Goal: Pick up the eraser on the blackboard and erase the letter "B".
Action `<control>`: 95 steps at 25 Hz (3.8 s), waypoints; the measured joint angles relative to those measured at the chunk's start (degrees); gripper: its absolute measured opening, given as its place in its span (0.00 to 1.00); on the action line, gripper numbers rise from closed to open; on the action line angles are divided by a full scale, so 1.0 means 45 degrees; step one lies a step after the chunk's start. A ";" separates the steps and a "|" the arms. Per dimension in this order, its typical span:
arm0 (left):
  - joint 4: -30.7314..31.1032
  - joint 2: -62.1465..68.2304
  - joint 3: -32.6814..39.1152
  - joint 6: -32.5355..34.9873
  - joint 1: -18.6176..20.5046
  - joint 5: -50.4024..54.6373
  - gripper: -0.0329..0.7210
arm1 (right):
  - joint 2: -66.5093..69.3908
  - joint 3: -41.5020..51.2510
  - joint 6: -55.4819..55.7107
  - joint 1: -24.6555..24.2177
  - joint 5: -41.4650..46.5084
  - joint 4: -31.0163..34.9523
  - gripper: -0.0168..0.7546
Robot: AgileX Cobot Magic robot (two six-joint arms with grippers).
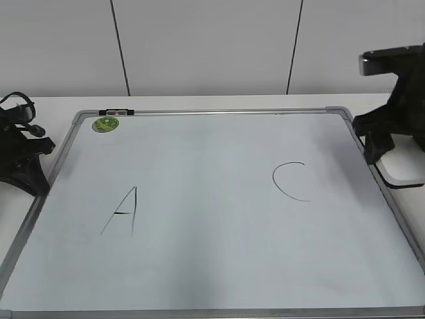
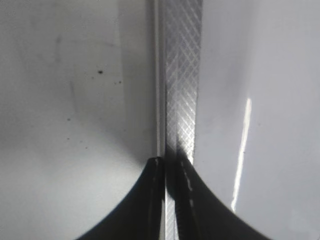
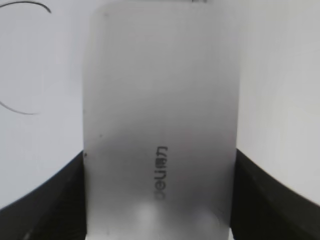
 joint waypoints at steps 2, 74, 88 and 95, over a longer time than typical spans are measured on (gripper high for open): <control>-0.0023 0.0000 0.0000 0.0000 0.0000 0.0000 0.08 | 0.0000 0.0430 0.0121 -0.0228 -0.0545 0.0152 0.70; 0.0081 -0.0640 0.0000 0.0000 0.0077 -0.0389 0.57 | 0.1750 -0.2578 -0.0590 -0.0533 0.0285 0.0275 0.78; -0.0058 -0.4572 0.0000 0.0000 0.0077 0.2352 0.60 | -0.2038 -0.2152 -0.1471 -0.0533 0.2501 0.1165 0.78; -0.0074 -0.7320 0.0000 -0.0062 0.0077 0.2625 0.60 | -0.5474 -0.0350 -0.1498 -0.0533 0.2730 0.1191 0.78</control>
